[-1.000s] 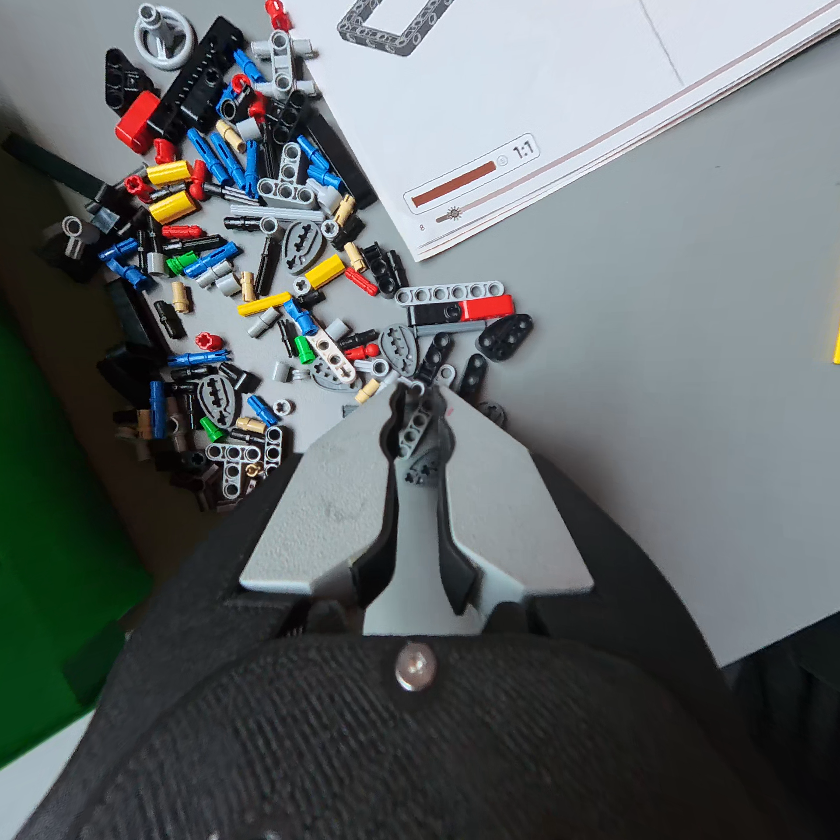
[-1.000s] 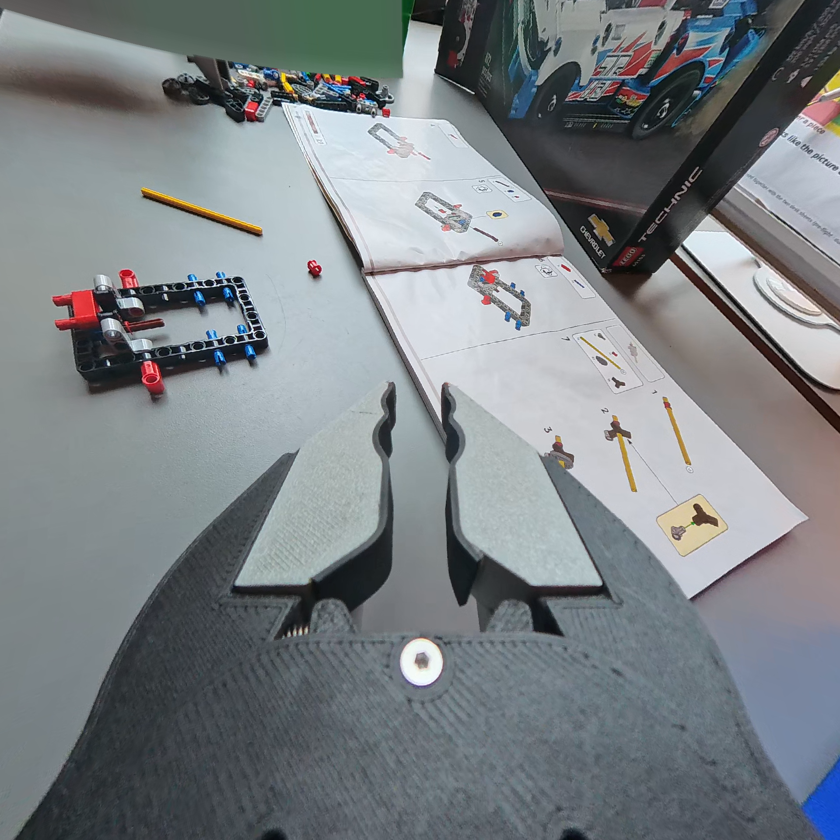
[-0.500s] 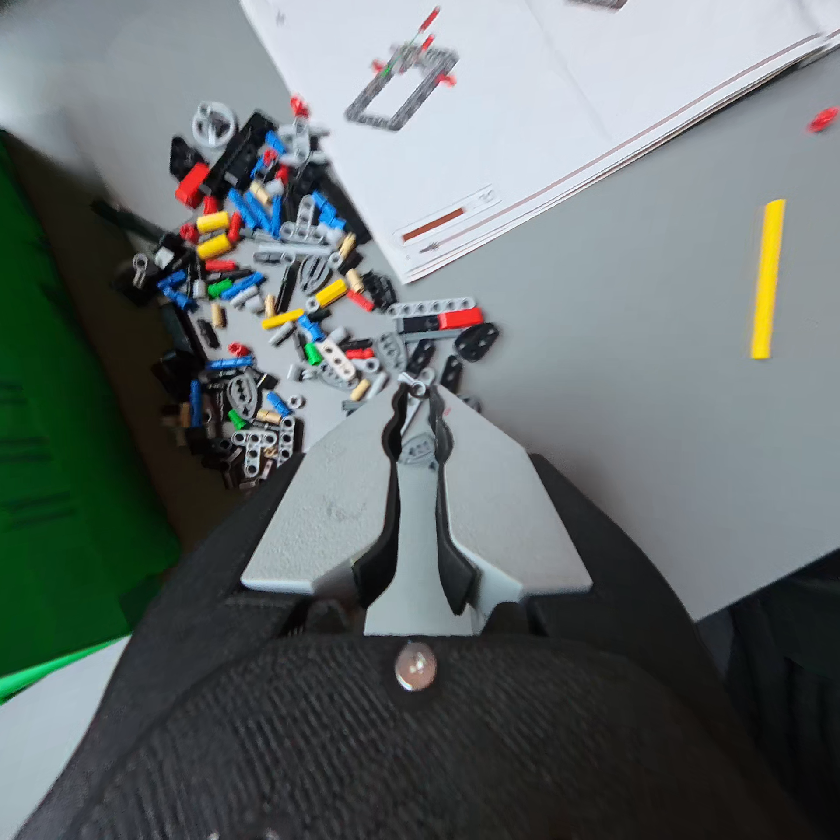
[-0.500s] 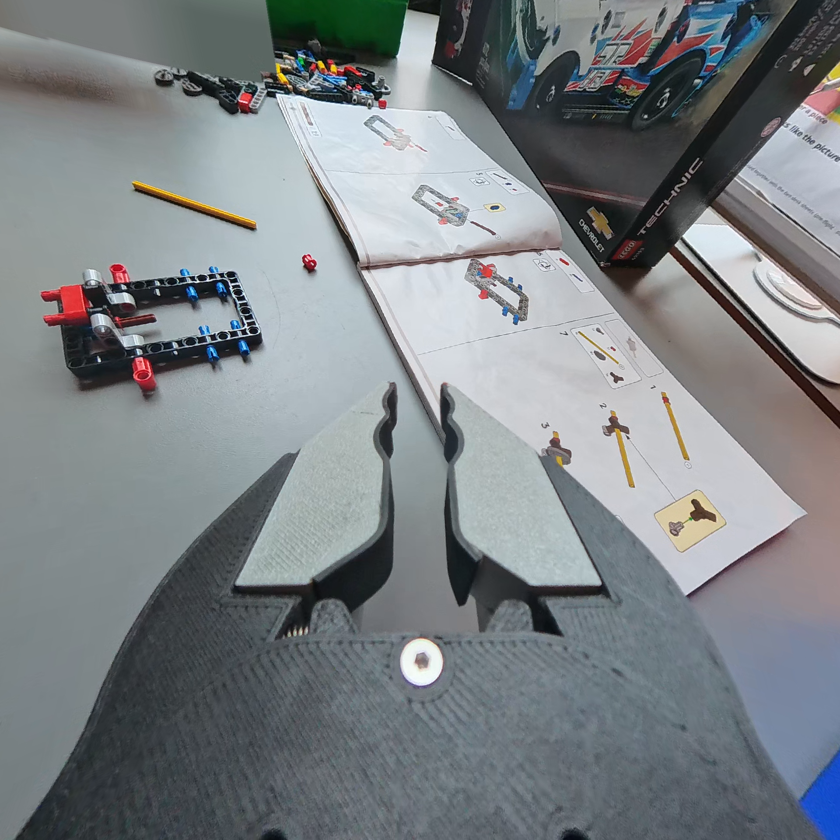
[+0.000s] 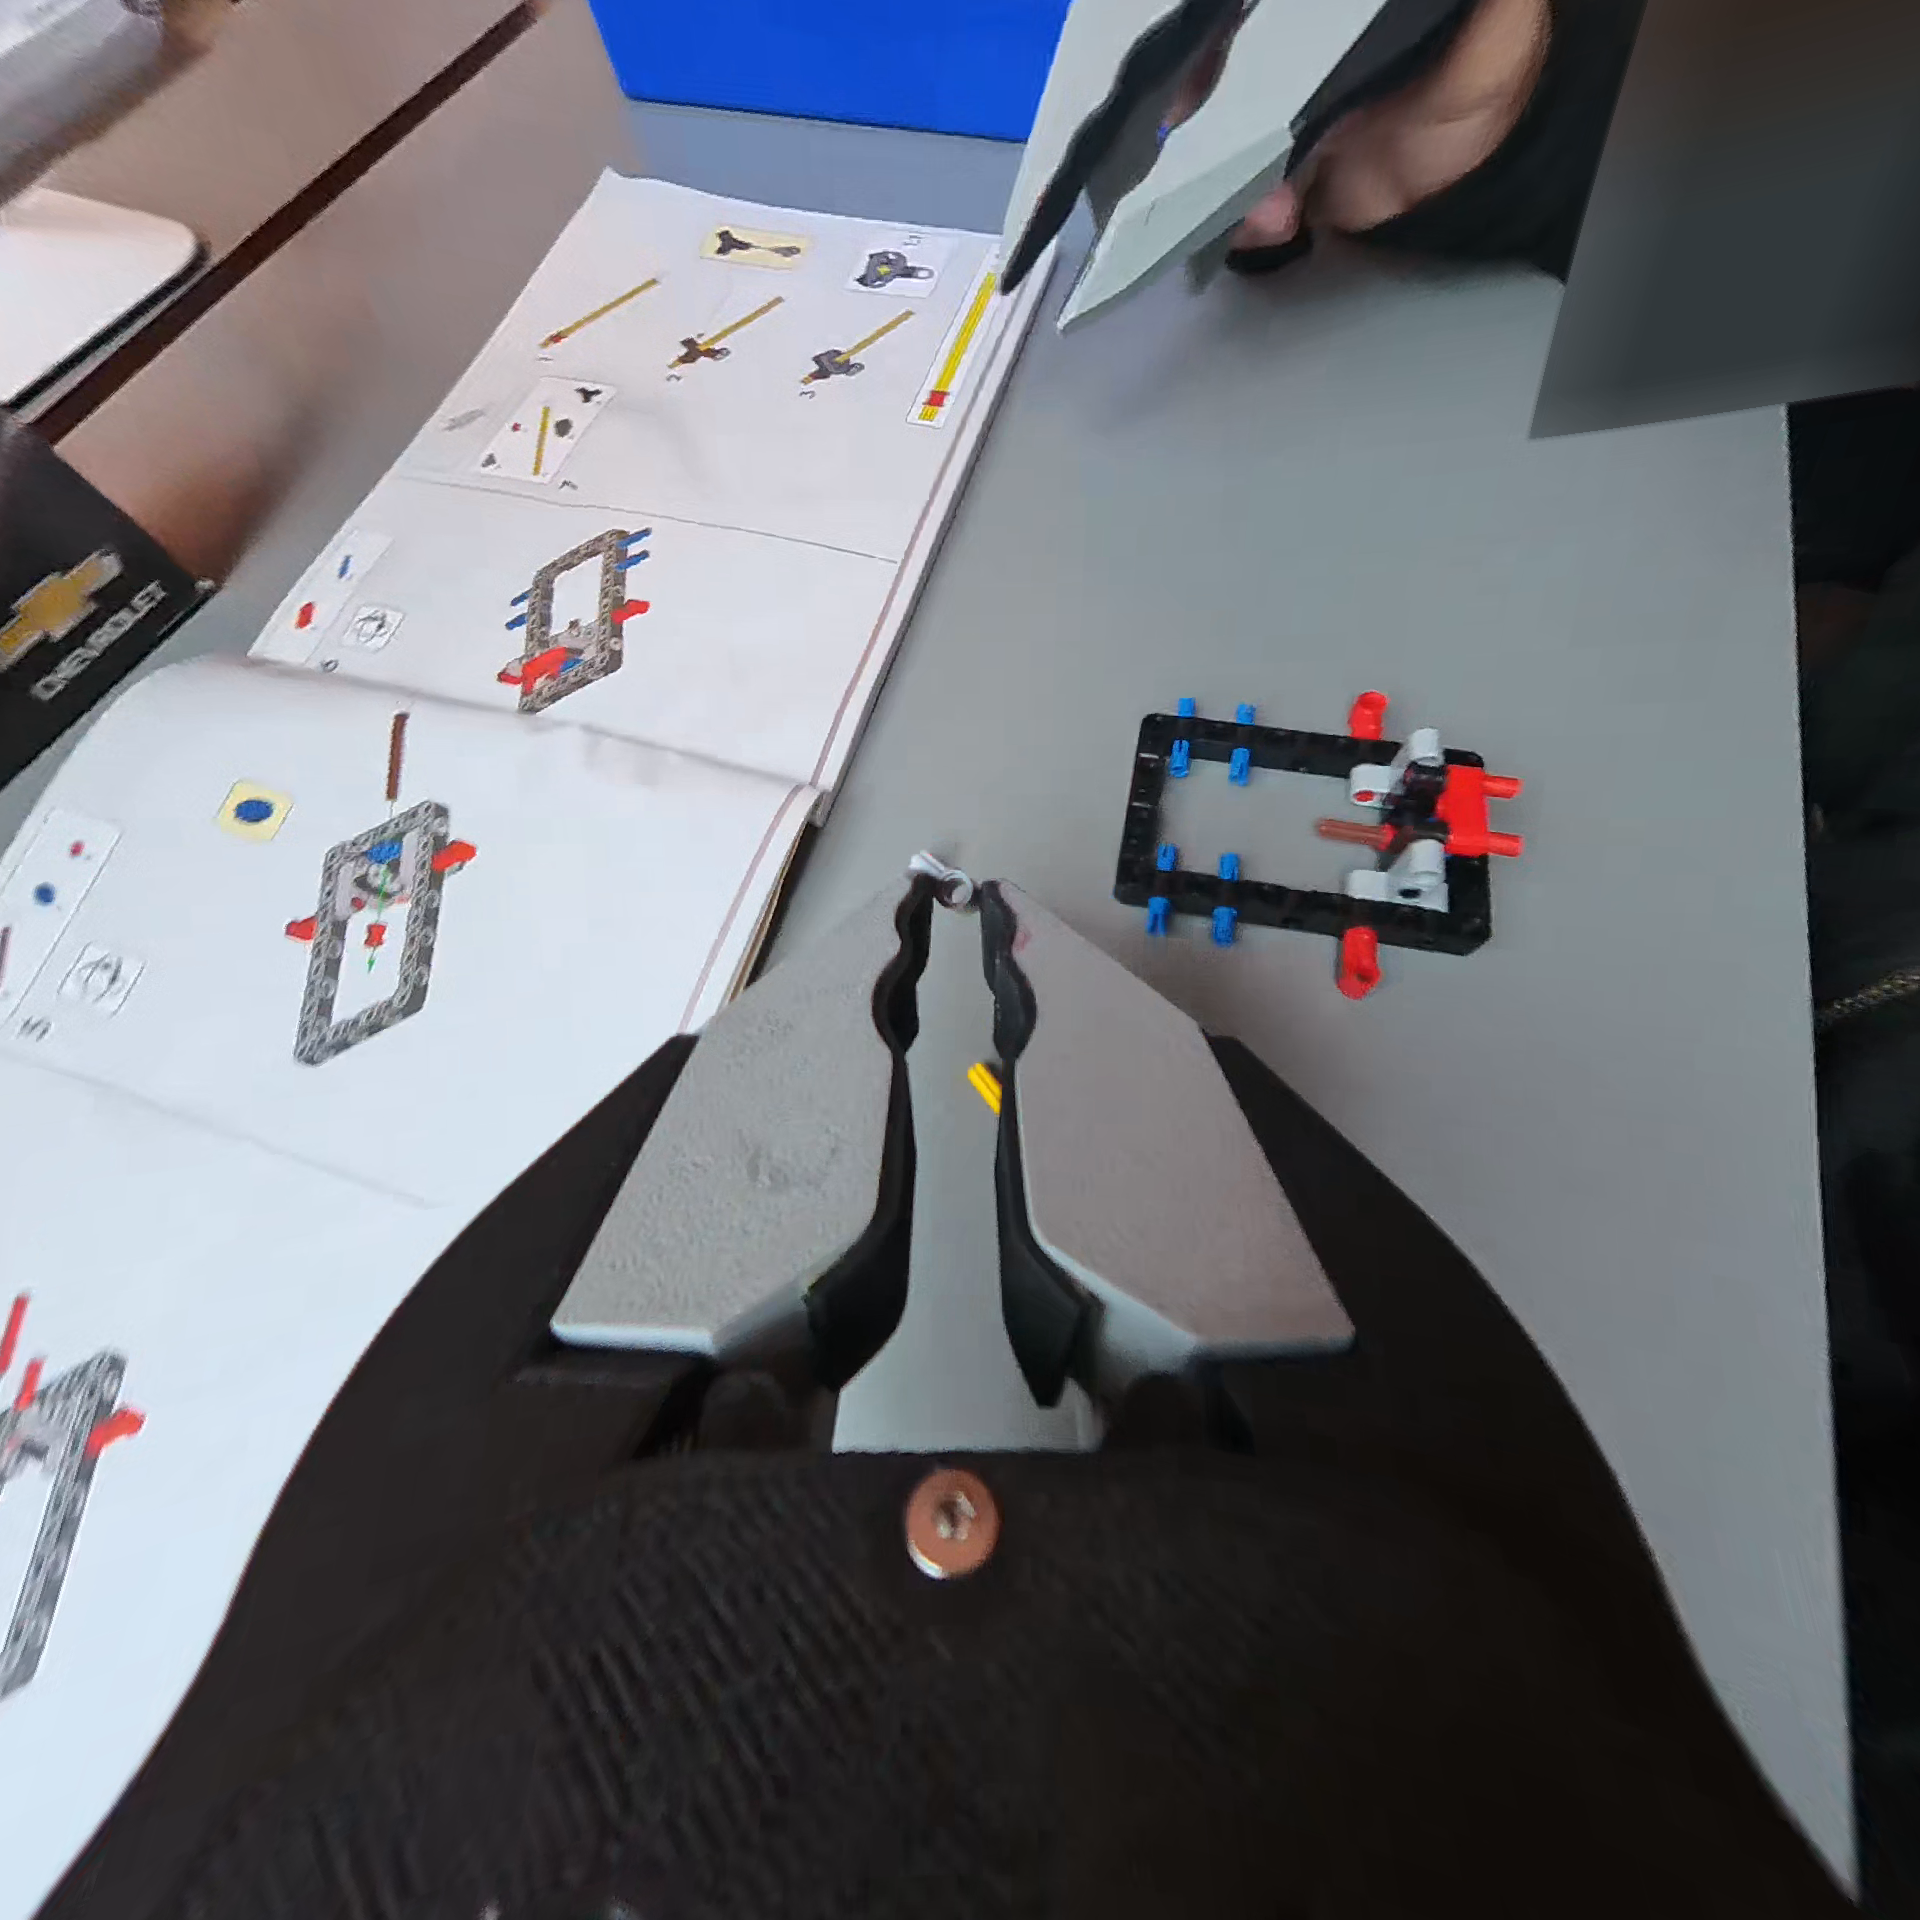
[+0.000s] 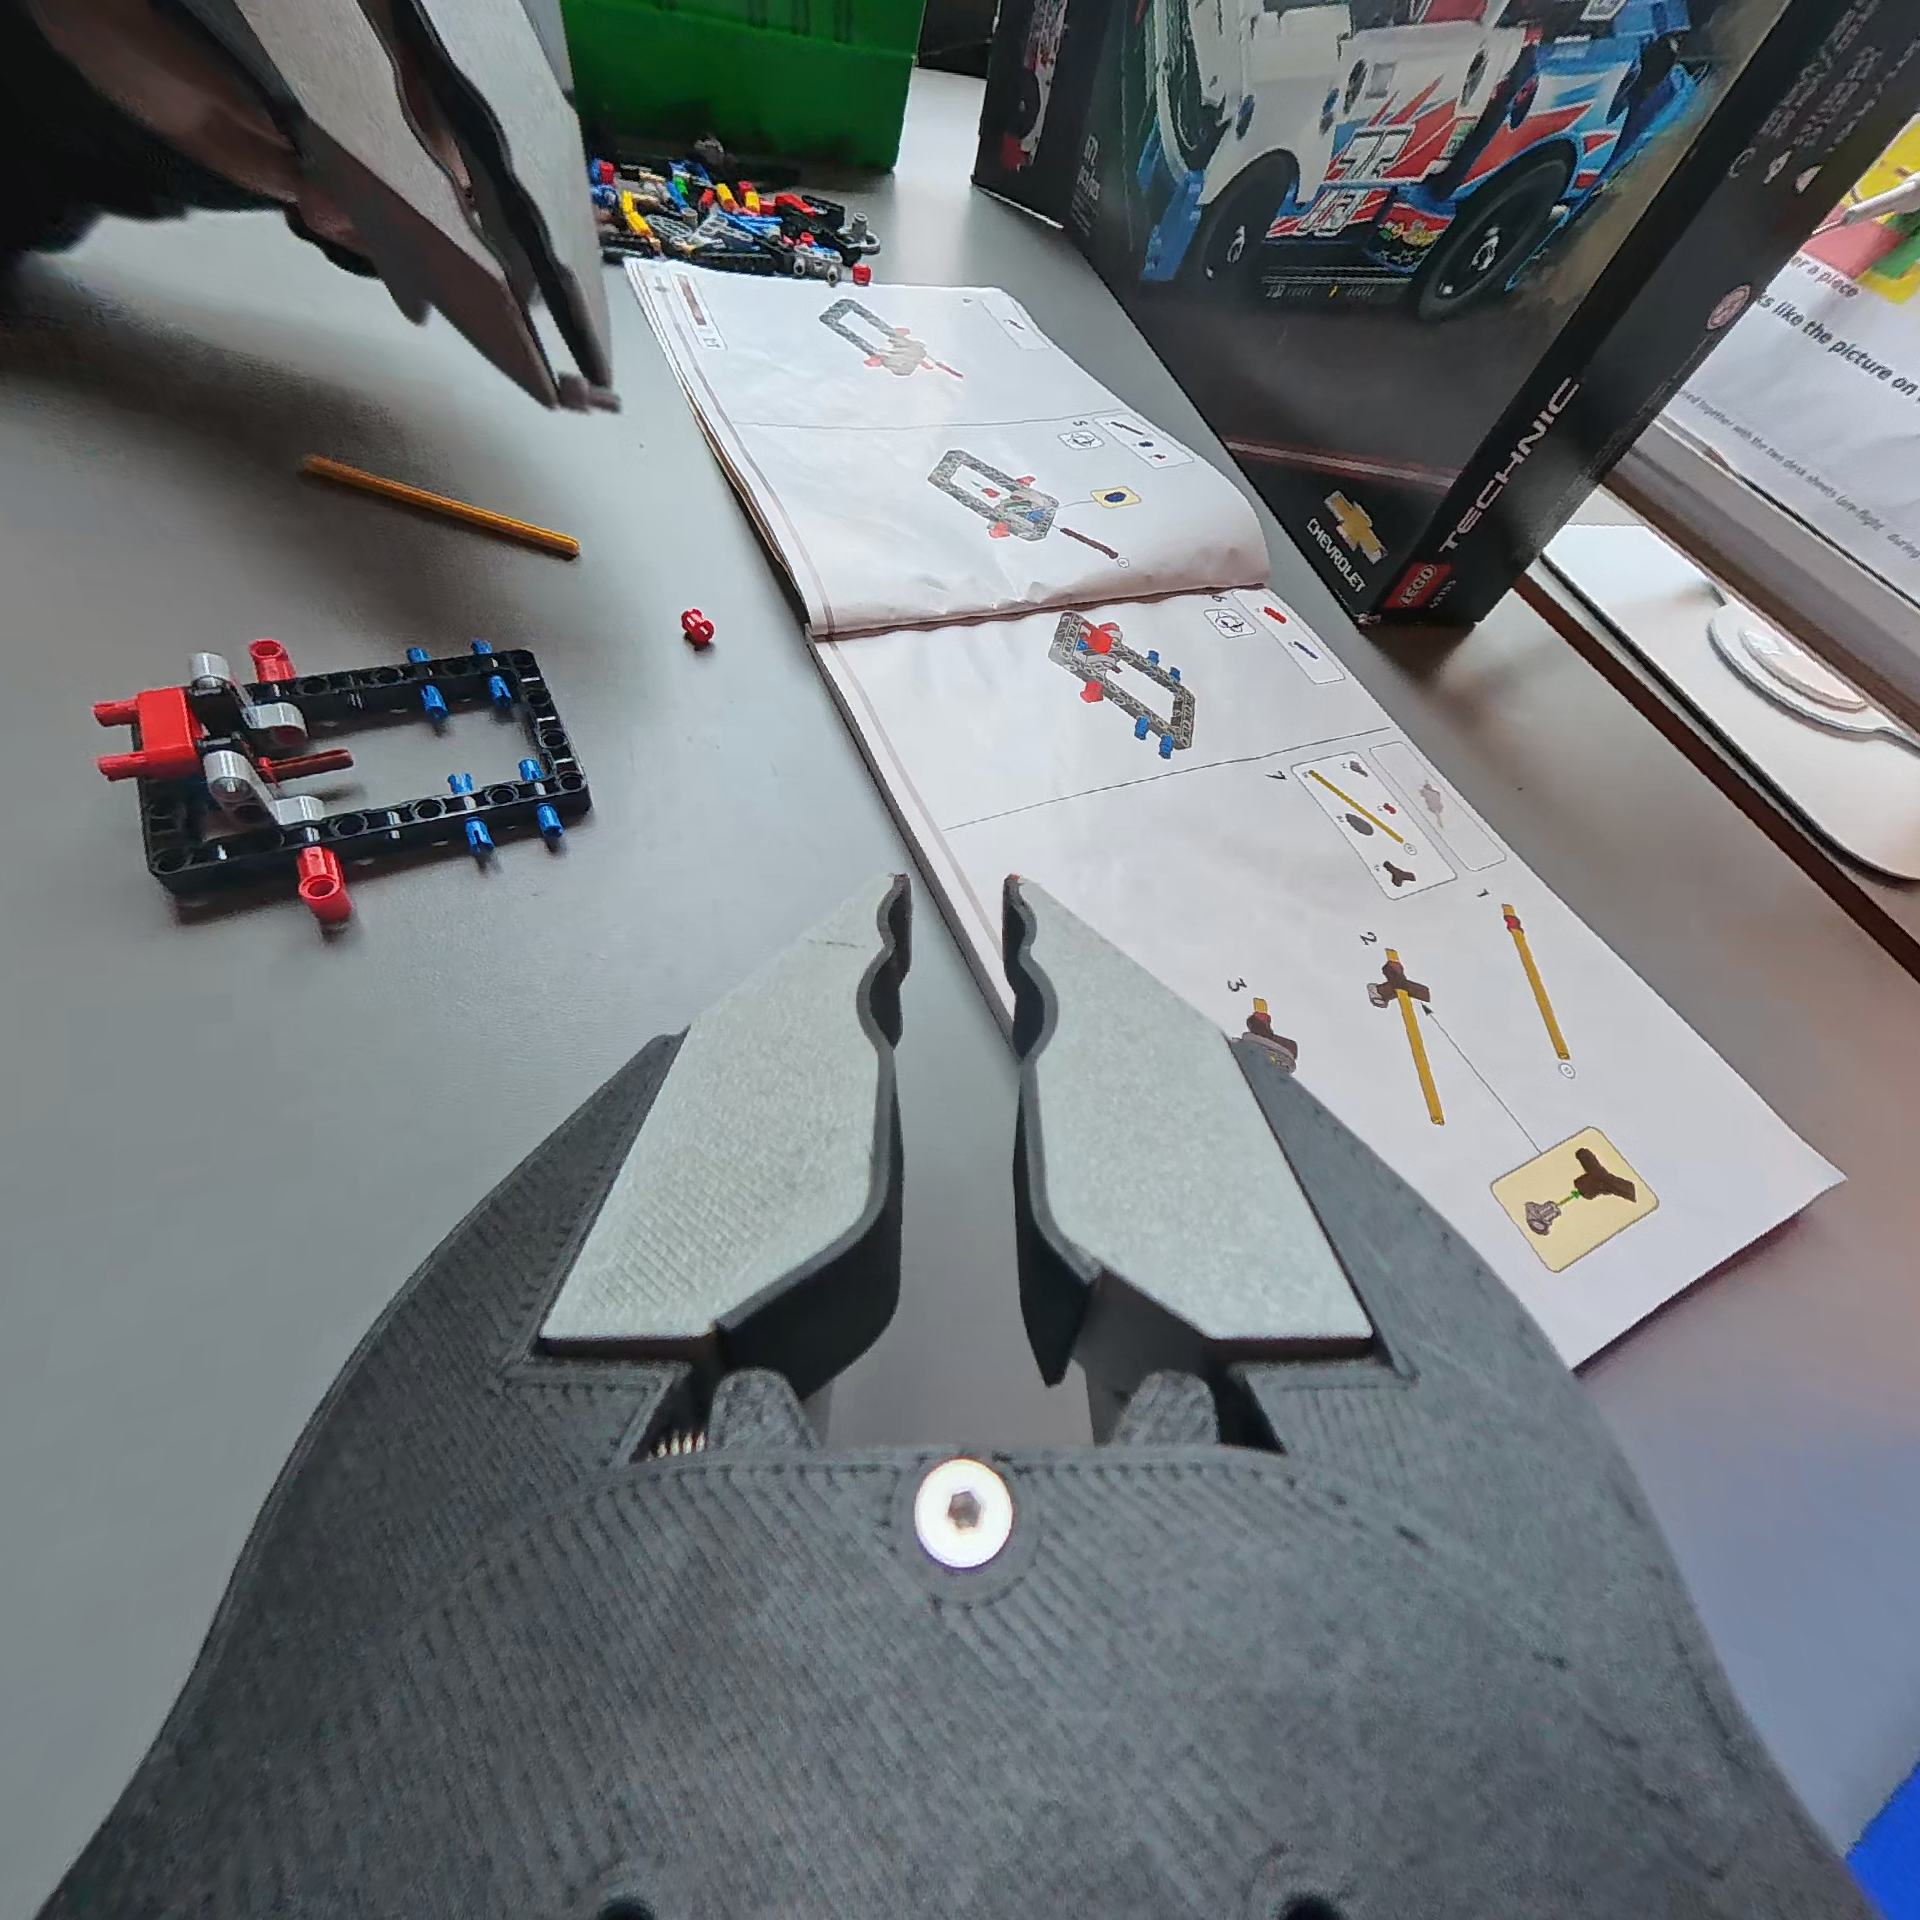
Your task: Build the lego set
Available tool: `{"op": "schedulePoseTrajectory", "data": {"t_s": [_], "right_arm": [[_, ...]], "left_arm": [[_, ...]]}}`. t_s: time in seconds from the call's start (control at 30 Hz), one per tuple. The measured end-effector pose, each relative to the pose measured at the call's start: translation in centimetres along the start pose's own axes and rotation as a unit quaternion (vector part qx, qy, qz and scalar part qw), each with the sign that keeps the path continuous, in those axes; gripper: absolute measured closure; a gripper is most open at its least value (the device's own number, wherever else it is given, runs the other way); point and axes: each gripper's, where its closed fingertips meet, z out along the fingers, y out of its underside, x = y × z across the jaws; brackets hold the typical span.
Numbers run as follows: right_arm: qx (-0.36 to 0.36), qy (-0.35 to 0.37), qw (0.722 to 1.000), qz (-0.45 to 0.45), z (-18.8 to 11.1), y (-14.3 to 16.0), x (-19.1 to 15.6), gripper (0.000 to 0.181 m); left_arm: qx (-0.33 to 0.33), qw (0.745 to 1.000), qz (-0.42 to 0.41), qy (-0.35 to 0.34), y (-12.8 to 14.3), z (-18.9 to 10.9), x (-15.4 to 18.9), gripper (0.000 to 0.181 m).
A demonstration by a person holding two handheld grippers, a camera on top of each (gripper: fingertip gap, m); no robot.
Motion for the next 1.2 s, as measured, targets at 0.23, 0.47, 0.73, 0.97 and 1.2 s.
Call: {"op": "schedulePoseTrajectory", "data": {"t_s": [0.23,0.47,0.73,0.97,1.2], "right_arm": [[0.002,0.003,1.0,0.006,0.1,0.1,0.4,0.168],[0.0,0.001,1.0,0.01,0.5,0.1,0.6,0.169],[-0.004,0.002,1.0,0.011,0.7,0.3,0.8,0.17],[-0.005,0.003,1.0,0.011,0.6,0.5,0.9,0.17],[-0.002,-0.002,1.0,0.015,0.6,0.4,0.8,0.171]], "left_arm": [[0.015,0.998,0.013,0.062,-1.7,1.8,0.9,0.175],[0.01,0.998,0.005,0.056,-0.2,2.9,0.5,0.174],[0.003,0.997,-0.002,0.08,0.3,2.9,1.3,0.174],[-0.008,1.0,0.0,0.023,0.9,2.7,-0.5,0.174],[-0.011,0.996,-0.067,0.063,1.9,2.4,-0.8,0.174]]}}
